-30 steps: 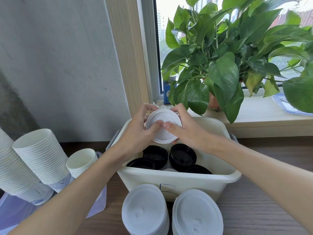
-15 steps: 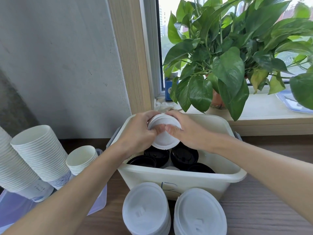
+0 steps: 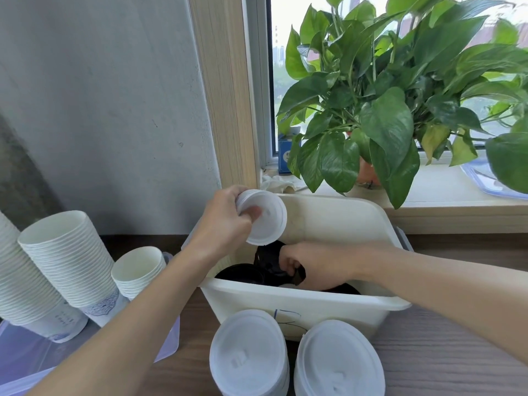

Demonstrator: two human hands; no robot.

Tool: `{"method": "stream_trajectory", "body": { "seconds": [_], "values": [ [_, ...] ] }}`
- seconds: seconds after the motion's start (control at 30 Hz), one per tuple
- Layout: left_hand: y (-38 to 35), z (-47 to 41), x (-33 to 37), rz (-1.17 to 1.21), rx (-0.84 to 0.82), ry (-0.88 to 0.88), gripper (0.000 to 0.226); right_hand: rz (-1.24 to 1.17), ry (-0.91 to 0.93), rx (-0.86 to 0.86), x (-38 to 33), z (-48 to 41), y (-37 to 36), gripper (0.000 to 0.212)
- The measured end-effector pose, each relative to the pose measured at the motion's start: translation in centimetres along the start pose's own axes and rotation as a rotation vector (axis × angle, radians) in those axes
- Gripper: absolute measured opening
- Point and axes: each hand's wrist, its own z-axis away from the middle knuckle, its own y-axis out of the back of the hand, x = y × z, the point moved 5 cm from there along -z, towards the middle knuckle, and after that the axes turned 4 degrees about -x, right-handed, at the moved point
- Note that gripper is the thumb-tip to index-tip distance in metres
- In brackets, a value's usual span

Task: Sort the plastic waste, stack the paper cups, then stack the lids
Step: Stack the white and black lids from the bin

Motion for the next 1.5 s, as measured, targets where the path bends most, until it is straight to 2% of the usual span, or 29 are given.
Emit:
{"method": "stream_trajectory", "body": {
  "seconds": [0.1,0.2,0.27,0.53,0.67,0.73,0.87,0.93,1.03,1.17,1.37,1.43,1.5],
  "values": [
    [-0.1,0.0,0.0,-0.001,-0.001,0.006,0.029,0.090,-0.029,-0.076,0.4,-0.1,-0.5,0.036],
    [-0.2,0.0,0.2,-0.010,-0.012,0.013,0.031,0.160,-0.048,-0.136,0.8,-0.2,-1.0,0.057],
    [-0.3,0.0,0.3,-0.012,-0.015,0.013,0.032,0.186,-0.073,-0.152,0.8,-0.5,-1.3,0.063],
    [-0.3,-0.1,0.4,-0.012,0.000,0.017,0.029,-0.048,-0.003,-0.091,-0.2,-1.0,-0.7,0.055],
    [-0.2,0.0,0.5,0.012,0.021,0.029,0.027,-0.125,0.035,-0.094,-0.8,-0.8,-0.2,0.033],
    [-0.2,0.0,0.5,0.021,0.039,0.036,0.027,-0.187,0.043,-0.063,-1.0,-0.5,0.3,0.031],
    [0.1,0.0,0.7,0.047,0.103,0.032,0.024,-0.364,0.030,0.127,-0.5,-0.3,1.9,0.028],
    [0.5,0.1,0.9,0.049,0.165,0.028,0.032,-0.456,0.034,0.253,-0.1,-0.3,2.8,0.028],
    [1.5,0.5,1.1,0.050,0.284,-0.010,0.044,-0.577,0.054,0.511,0.4,0.3,4.5,0.024],
    [2.3,1.1,1.7,-0.018,0.385,-0.048,0.042,-0.699,0.082,0.872,1.0,1.8,6.5,0.023],
    [1.4,0.9,1.3,0.066,0.279,0.029,0.040,-0.623,0.194,1.135,0.3,4.2,7.6,0.026],
    [0.9,0.8,1.0,0.154,0.206,0.081,0.039,-0.529,0.277,1.173,-0.4,4.7,7.7,0.026],
    [0.4,0.6,0.6,0.260,0.125,0.142,0.040,-0.420,0.367,1.140,-1.3,4.7,7.4,0.024]
  ]
}}
